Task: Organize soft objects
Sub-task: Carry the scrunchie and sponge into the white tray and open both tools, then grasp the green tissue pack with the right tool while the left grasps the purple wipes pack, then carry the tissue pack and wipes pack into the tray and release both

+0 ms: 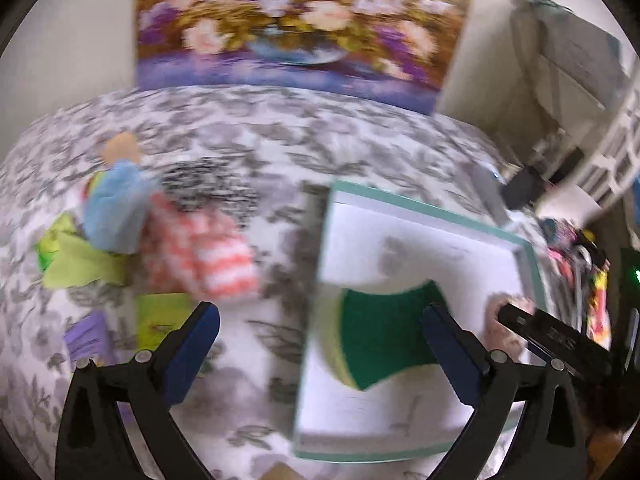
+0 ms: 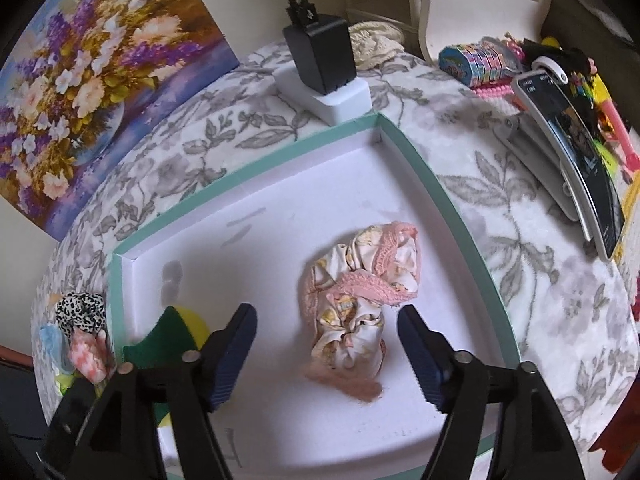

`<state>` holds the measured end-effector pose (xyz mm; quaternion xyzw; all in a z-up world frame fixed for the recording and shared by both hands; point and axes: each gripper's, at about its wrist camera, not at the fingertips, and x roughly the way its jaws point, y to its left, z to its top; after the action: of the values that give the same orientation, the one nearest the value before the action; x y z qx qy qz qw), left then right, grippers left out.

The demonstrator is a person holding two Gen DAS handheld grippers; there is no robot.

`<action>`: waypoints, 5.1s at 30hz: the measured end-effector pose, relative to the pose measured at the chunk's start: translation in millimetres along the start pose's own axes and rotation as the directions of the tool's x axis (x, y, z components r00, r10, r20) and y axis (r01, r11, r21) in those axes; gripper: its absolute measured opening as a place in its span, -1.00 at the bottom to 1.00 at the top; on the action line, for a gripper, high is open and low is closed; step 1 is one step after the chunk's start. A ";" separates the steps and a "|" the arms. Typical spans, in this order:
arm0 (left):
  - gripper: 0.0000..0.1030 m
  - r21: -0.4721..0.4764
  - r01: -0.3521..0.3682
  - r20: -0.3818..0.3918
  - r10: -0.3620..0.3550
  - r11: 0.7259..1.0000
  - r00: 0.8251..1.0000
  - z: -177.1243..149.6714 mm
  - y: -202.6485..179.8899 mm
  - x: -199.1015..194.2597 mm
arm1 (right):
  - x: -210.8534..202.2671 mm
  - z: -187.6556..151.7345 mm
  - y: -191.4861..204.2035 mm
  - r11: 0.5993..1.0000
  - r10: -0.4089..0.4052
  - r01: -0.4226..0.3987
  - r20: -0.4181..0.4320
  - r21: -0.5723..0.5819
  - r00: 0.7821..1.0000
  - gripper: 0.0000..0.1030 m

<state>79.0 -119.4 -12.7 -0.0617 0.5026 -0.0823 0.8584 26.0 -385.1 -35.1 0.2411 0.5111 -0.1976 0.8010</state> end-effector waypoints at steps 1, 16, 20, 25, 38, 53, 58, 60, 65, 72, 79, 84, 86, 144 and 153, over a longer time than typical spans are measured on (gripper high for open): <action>0.96 -0.021 -0.031 -0.005 0.031 0.999 1.000 1.9 7.2 -0.1 | -0.3 -0.2 0.4 1.000 -0.001 0.001 0.001 -0.004 1.000 0.63; 0.96 -0.288 -0.249 -0.102 0.229 0.925 0.968 7.5 118.1 -13.0 | -1.9 -8.2 19.5 0.995 -0.022 0.024 0.022 -0.096 1.000 1.00; 0.97 -0.334 -0.289 -0.141 0.256 0.897 0.956 3.9 149.9 -16.6 | -12.1 -12.8 39.9 0.986 -0.011 0.019 0.049 -0.165 0.999 1.00; 0.97 -0.387 -0.329 -0.171 0.284 0.861 0.943 -2.2 187.0 -21.9 | -27.3 -25.3 75.3 0.970 0.069 -0.053 0.059 -0.238 0.996 1.00; 0.97 -0.501 -0.346 -0.200 0.283 0.793 0.938 -26.0 240.2 -33.8 | -28.7 -81.9 187.0 0.880 0.184 -0.173 -0.020 -0.443 0.983 1.00; 0.97 -0.500 -0.346 -0.293 0.221 0.794 0.930 -36.8 234.9 -3.4 | 28.1 -127.6 244.3 0.811 0.122 -0.188 -0.154 -0.554 0.981 0.97; 0.97 -0.529 -0.314 -0.303 0.171 0.788 0.938 -38.6 236.6 2.7 | 34.5 -133.8 255.6 0.794 0.123 -0.185 -0.144 -0.579 0.982 0.90; 0.97 -0.534 -0.314 -0.303 0.169 0.785 0.938 -38.5 237.4 3.0 | 36.5 -137.1 259.6 0.786 0.122 -0.186 -0.146 -0.590 0.982 0.88; 0.97 -0.528 -0.299 -0.316 0.142 0.795 0.938 -41.3 236.4 7.2 | 42.9 -148.0 269.7 0.753 0.106 -0.178 -0.151 -0.633 0.983 0.75; 0.97 -0.488 -0.273 -0.323 0.119 0.829 0.939 -39.2 220.9 18.3 | 46.7 -151.6 273.4 0.723 0.087 -0.158 -0.139 -0.672 0.987 0.42; 0.97 -0.406 -0.297 -0.346 0.155 0.865 0.925 -29.4 197.2 31.3 | 43.0 -142.9 263.9 0.727 0.081 -0.155 -0.140 -0.669 0.987 0.00; 0.96 -0.352 -0.334 -0.382 0.191 0.874 0.904 -26.1 180.2 46.3 | 40.1 -135.9 249.7 0.744 0.075 -0.161 -0.159 -0.648 0.984 0.00; 0.96 -0.330 -0.350 -0.398 0.208 0.877 0.894 -27.0 177.0 53.0 | 37.9 -132.3 241.5 0.757 0.072 -0.164 -0.168 -0.632 0.983 0.00; -0.19 -0.158 -0.179 0.019 0.185 0.971 0.983 55.8 58.2 -54.1 | -38.1 -48.5 187.6 0.870 0.087 -0.064 0.025 -0.489 0.996 -0.03; -0.19 -0.018 -0.087 -0.007 0.087 0.996 0.996 57.4 -26.7 6.4 | -19.3 -7.0 110.7 0.955 -0.027 0.038 0.043 -0.293 0.999 -0.03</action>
<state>130.1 -145.6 14.9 -0.0473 0.5082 -0.0406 0.8590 75.6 -290.4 0.4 0.1070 0.5233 -0.1373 0.8342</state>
